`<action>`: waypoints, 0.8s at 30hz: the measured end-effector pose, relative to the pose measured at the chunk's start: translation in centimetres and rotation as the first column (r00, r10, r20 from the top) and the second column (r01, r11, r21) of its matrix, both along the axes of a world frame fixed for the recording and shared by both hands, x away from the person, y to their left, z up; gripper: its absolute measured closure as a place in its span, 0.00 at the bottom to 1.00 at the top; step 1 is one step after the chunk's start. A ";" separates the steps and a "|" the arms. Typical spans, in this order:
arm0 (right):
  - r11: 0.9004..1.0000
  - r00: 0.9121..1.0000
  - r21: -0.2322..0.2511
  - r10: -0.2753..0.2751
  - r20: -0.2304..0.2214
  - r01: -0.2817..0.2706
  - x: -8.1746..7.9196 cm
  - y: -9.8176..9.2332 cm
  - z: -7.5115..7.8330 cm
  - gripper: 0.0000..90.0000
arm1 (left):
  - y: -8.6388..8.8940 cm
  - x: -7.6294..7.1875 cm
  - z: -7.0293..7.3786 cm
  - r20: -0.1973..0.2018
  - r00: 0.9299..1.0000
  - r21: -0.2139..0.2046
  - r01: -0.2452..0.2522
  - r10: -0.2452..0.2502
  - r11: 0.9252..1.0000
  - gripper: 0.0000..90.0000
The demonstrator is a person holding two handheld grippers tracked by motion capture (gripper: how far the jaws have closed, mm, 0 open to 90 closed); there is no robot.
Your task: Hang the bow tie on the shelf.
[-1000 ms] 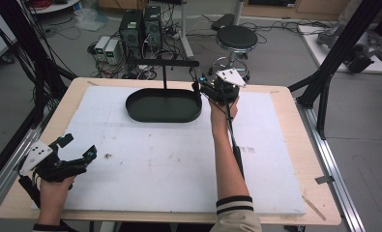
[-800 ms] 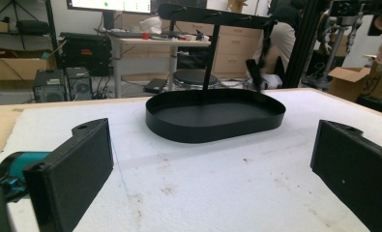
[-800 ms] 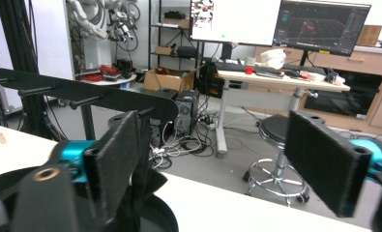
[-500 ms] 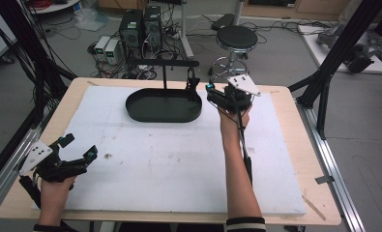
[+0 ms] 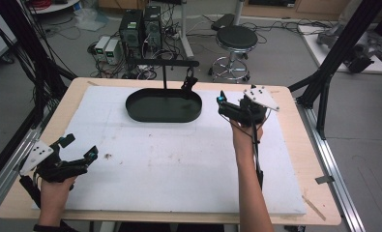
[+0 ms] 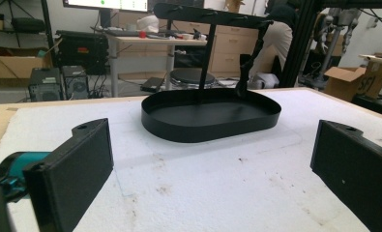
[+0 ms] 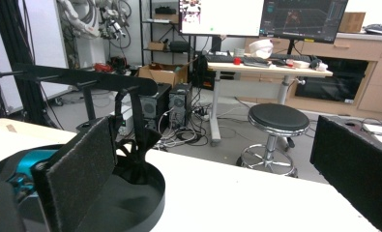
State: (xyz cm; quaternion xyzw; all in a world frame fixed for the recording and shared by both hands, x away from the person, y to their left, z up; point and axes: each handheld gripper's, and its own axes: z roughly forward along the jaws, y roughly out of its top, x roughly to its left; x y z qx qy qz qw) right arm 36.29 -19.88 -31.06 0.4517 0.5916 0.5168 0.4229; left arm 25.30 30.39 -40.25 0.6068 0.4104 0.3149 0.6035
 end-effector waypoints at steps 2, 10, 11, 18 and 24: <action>1.000 1.000 0.002 0.003 0.006 -0.003 -0.8 -0.5 -0.1 0.02 | 0.0 0.0 0.0 0.000 1.000 0.001 -0.002 0.002 1.000 0.02; 1.000 1.000 0.009 0.001 0.032 -0.001 -4.0 -2.3 -0.4 0.02 | -0.2 0.0 0.0 0.000 1.000 0.009 0.002 -0.002 1.000 0.02; 1.000 0.999 0.011 -0.002 0.038 0.002 -4.4 -2.5 -0.5 0.02 | -0.2 0.0 0.0 -0.001 1.000 0.010 0.001 -0.001 1.000 0.02; 1.000 0.999 0.021 -0.024 0.046 0.023 -7.0 -4.5 -1.8 0.02 | -0.3 0.0 0.0 0.000 1.000 0.011 0.002 -0.002 1.000 0.02; 0.999 0.999 0.039 -0.029 0.044 0.027 -8.6 -5.9 -3.1 0.02 | -0.3 0.1 0.0 -0.003 1.000 0.020 -0.001 0.001 1.000 0.02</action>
